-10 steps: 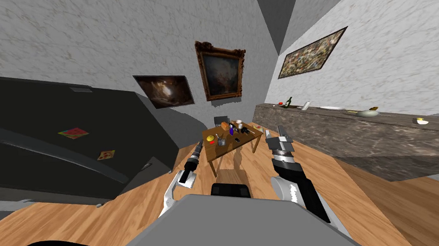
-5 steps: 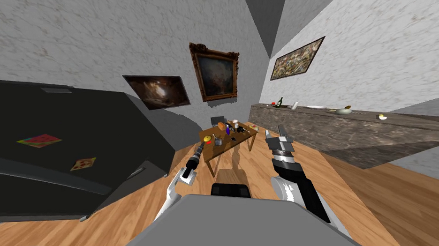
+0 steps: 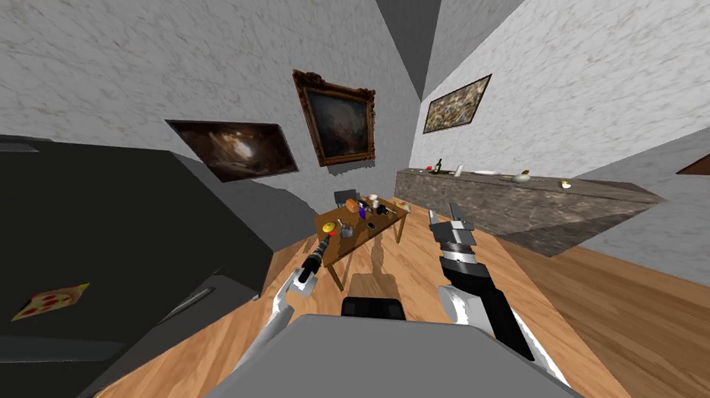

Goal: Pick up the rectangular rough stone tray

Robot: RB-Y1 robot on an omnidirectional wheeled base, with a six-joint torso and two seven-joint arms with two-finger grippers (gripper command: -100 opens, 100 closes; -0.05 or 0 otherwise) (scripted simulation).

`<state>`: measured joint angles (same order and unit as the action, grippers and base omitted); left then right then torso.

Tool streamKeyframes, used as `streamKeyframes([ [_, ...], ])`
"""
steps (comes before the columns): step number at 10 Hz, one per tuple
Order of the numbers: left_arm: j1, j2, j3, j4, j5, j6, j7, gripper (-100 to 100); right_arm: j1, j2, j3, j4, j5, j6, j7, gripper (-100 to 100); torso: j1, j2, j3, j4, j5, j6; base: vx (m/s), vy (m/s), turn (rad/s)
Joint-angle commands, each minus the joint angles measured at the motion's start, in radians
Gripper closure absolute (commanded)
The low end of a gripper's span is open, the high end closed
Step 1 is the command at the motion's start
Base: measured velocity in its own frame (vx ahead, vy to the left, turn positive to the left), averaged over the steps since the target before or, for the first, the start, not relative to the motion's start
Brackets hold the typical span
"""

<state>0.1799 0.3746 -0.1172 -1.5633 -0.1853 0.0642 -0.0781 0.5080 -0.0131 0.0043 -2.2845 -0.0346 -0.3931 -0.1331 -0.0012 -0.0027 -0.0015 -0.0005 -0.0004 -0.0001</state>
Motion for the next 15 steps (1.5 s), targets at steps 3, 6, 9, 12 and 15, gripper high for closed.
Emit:
streamKeyframes([
  [3,-0.058,0.015,-0.021,0.097,0.011,0.085,-0.013,-100,0.0,0.0,0.0,0.0,0.0,0.0,0.0,0,0.001,-0.001,-0.001,0.0,0.0,0.0,0.069,-0.005,-0.177],
  [6,-0.092,0.021,-0.03,0.164,0.023,0.124,-0.017,-100,0.0,0.0,0.0,0.0,0.0,0.0,0.0,0,0.002,-0.002,-0.001,-0.001,0.0,-0.001,0.074,0.002,-0.12],
  [9,-0.139,0.024,-0.043,0.25,0.042,0.178,-0.024,-100,0.0,0.0,0.0,0.0,0.0,0.0,0.0,0,0.001,-0.003,-0.002,-0.001,0.0,0.0,0.088,0.004,-0.188],
  [12,-0.177,0.026,-0.056,0.328,0.058,0.227,-0.029,-100,0.0,0.0,0.0,0.0,0.0,0.0,0.0,0,0.003,-0.003,-0.002,-0.001,0.001,-0.001,0.093,0.026,-0.164],
  [15,-0.202,0.027,-0.069,0.395,0.07,0.267,-0.034,-100,0.0,0.0,0.0,0.0,0.0,0.0,0.0,0,0.002,-0.002,-0.001,-0.001,0.0,-0.001,0.068,0.017,-0.122],
])
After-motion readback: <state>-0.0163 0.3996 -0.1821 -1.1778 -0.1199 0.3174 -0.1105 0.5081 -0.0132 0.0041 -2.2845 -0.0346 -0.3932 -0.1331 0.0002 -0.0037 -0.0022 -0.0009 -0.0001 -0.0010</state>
